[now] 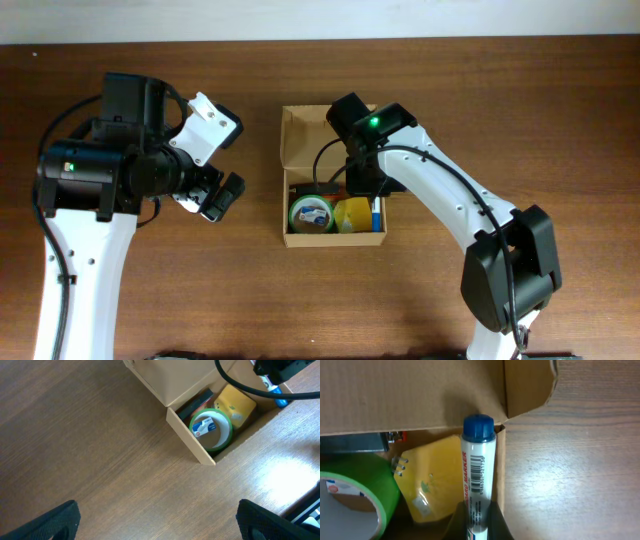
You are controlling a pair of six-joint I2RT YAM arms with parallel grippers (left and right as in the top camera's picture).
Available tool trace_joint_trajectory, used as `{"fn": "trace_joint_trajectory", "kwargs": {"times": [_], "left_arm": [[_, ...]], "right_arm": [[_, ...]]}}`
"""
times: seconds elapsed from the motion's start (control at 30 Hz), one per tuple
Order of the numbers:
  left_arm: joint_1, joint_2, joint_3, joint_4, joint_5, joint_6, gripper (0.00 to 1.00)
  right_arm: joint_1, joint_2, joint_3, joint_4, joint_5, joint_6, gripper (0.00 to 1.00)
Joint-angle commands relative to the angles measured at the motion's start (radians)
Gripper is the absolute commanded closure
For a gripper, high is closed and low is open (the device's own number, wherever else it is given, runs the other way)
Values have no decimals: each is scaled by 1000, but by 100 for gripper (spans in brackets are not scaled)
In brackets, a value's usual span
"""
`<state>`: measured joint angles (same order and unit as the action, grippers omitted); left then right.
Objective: Pack container
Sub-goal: 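Lower the marker beside the notepad and open the right gripper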
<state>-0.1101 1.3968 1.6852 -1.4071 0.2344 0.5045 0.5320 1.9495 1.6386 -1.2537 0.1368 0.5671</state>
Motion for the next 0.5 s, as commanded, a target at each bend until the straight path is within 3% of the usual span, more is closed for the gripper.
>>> {"fn": "trace_joint_trajectory", "kwargs": {"times": [0.0, 0.47], "left_arm": [[2, -4, 14, 0, 4, 13, 1], [2, -4, 14, 0, 4, 13, 1]], "right_arm": [[5, -29, 47, -32, -5, -13, 96], [6, -29, 50, -72, -20, -14, 96]]}}
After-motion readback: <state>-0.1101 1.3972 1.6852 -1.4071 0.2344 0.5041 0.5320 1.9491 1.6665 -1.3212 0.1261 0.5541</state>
